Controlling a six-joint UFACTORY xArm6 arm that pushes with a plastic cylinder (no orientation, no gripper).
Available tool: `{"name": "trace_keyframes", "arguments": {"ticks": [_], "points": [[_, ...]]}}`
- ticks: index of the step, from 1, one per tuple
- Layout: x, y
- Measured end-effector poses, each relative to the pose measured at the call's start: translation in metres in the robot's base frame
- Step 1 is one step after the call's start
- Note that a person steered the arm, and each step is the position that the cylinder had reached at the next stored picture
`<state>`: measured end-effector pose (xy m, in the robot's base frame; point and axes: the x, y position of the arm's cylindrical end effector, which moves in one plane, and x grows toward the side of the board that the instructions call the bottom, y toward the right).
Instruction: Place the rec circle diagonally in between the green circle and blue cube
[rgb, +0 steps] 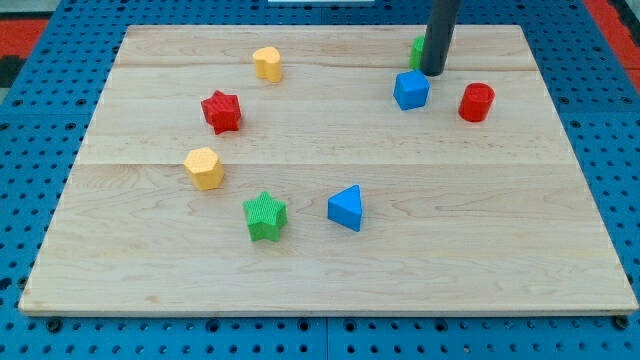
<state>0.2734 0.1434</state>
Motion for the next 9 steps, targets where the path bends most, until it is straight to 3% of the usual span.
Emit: {"name": "trace_keyframes", "arguments": {"ticks": [2, 3, 5, 6, 7, 8, 9], "points": [[-0.022, -0.067], [-0.018, -0.017], [0.039, -0.052], [0.061, -0.112], [0.099, -0.12], [0.143, -0.11], [0.141, -0.054]]}}
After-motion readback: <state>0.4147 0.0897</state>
